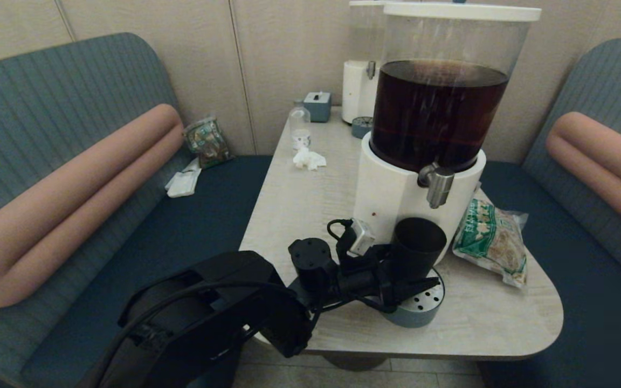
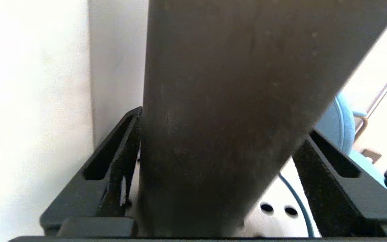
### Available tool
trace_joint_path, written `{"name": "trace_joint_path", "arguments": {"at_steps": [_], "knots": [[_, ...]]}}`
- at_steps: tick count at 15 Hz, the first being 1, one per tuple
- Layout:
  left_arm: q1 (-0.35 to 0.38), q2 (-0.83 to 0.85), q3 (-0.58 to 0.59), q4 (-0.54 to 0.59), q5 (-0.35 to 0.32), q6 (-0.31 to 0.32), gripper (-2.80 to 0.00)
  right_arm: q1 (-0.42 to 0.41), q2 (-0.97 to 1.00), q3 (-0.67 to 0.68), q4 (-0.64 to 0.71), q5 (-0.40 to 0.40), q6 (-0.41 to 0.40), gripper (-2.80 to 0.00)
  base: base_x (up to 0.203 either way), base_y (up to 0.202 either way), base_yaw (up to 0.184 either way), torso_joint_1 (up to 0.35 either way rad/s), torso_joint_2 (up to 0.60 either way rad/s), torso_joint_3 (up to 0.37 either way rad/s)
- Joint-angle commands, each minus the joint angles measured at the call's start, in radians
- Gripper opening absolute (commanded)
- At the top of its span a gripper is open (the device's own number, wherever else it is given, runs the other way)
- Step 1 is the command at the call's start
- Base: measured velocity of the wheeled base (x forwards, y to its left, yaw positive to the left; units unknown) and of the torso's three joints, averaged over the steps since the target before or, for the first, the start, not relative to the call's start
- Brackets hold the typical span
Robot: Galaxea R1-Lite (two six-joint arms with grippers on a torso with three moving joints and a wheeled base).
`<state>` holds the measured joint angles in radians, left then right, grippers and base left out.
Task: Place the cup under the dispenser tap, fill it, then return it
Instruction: Place it under the water dispenser
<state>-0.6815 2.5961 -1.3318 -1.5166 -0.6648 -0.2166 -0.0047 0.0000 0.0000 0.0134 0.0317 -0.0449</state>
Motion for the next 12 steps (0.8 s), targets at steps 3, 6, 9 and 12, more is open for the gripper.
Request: {"name": "trace_joint_path", "arguments": {"at_steps": [3, 6, 9, 12], "knots": [[0.0, -0.087, 0.084, -0.013, -0.003, 0.024, 0.0, 0.0, 0.002, 0.0, 0.0, 0.002, 0.0, -2.8, 0.0, 0.0, 0.0, 0.0, 0.0, 0.0], [0.002, -0.14, 0.127, -0.013, 0.014, 0.026, 0.0, 0.0, 0.002, 0.0, 0.0, 0.001, 0.0, -2.8, 0.0, 0.0, 0.0, 0.0, 0.0, 0.0], [0.002, -0.184, 0.177, -0.013, 0.017, 0.029, 0.0, 0.0, 0.002, 0.0, 0.0, 0.002, -0.002, -2.8, 0.0, 0.0, 0.0, 0.0, 0.0, 0.0], [0.002, -0.218, 0.225, -0.013, 0.041, 0.039, 0.0, 0.0, 0.002, 0.0, 0.0, 0.001, -0.003, -2.8, 0.0, 0.0, 0.0, 0.0, 0.0, 0.0]]}}
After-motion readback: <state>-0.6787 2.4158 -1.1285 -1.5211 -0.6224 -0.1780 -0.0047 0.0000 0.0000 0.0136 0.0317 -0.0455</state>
